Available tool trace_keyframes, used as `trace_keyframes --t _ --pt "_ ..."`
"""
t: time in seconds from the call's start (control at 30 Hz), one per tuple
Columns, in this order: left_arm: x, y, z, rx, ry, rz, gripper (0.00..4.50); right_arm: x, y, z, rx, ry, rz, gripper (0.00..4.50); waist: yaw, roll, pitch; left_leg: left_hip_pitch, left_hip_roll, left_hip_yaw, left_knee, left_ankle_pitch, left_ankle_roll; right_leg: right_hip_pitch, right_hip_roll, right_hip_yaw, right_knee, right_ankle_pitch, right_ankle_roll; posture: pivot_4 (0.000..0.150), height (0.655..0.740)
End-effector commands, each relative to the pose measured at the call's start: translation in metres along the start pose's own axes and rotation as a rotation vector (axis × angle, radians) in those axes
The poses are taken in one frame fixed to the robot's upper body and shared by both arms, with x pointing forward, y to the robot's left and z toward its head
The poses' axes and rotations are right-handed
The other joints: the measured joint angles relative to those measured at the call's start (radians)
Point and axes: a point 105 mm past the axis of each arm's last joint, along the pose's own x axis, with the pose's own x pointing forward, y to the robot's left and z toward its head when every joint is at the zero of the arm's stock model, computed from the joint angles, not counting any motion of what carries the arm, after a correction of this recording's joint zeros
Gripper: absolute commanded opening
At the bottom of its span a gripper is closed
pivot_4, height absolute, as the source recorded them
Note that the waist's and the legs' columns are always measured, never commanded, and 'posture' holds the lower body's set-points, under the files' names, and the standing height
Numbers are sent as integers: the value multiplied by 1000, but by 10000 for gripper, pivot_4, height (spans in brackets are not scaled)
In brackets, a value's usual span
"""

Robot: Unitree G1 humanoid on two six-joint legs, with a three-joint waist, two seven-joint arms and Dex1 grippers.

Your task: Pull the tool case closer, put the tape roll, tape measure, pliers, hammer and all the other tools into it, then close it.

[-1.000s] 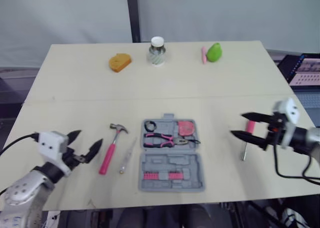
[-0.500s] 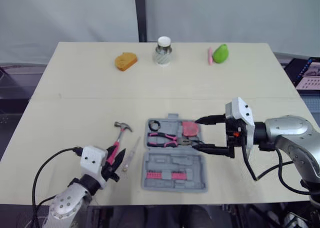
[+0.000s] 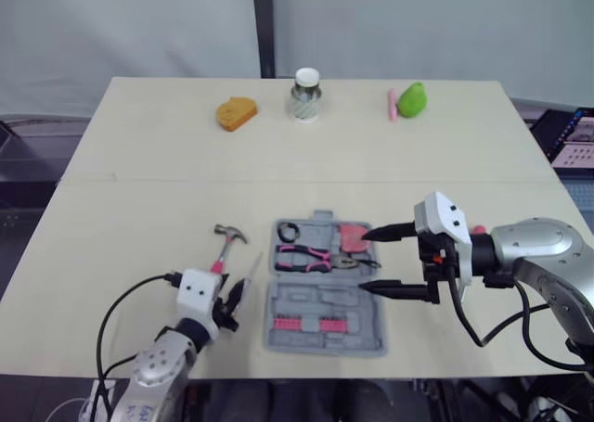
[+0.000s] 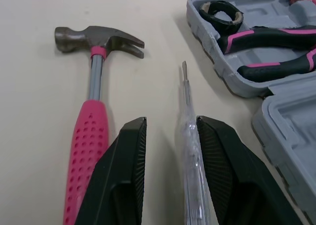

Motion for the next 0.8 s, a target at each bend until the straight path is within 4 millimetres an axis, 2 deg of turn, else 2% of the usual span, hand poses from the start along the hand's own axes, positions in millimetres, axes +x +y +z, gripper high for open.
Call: trace_keyframes --t 0.03,0.3,0.8 --pt "3 -2 0 6 11 -4 17539 1 7 7 -43 -4 17 45000 -1 0 0 0 0 0 0 0 0 0 0 0 0 0 0 1500 7400" --pt "9 0 -8 2 68 8 17539 1 4 9 -49 -11 0 45000 0 0 0 0 0 0 0 0 0 0 0 0 0 0 0 1500 7400" --pt "16 -9 -22 -4 156 -16 17539 2 4 11 -48 -22 -10 45000 3 0 0 0 0 0 1 0 0 0 0 0 0 0 0 1500 7400"
